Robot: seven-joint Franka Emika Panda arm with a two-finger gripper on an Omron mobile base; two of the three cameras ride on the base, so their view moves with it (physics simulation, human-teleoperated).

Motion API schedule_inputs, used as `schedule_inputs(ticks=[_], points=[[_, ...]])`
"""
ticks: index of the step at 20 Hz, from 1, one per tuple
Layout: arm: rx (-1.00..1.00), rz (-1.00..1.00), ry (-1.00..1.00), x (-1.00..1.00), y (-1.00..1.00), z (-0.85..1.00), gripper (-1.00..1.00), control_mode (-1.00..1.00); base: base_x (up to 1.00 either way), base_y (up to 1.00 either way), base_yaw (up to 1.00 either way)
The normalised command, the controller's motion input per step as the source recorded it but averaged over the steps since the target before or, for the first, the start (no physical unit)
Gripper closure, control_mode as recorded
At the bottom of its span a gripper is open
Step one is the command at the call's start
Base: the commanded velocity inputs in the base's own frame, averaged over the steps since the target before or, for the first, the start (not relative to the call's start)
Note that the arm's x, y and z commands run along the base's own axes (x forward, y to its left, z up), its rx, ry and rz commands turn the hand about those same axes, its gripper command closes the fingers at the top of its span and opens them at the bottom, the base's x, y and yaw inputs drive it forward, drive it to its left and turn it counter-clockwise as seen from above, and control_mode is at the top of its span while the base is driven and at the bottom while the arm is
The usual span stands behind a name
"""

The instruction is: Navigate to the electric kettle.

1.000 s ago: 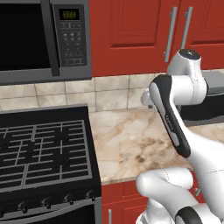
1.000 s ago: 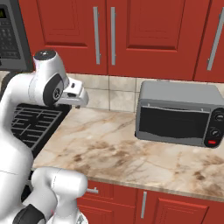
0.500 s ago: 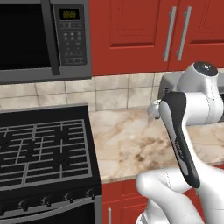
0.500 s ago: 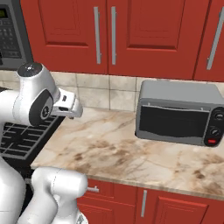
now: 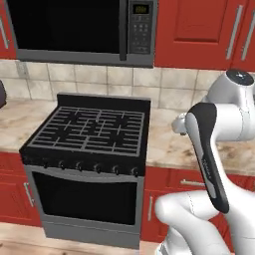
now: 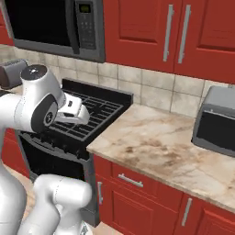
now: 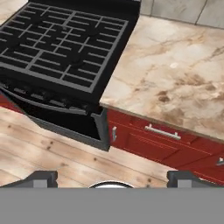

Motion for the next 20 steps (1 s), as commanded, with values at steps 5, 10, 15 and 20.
schedule_inputs(ticks=[5,10,15,20], points=[[0.00,0.00,0.00,0.00,0.00,0.00,-1.00,1.00,-0.52,0.56,0.76],[0.00,0.00,0.00,0.00,0.00,0.00,-1.00,1.00,-0.21,0.62,0.77],[0.00,0.00,0.00,0.00,0.00,0.00,-1.00,1.00,-0.01,0.76,0.77],[0.00,0.00,0.00,0.00,0.00,0.00,-1.00,1.00,0.04,0.78,0.72]])
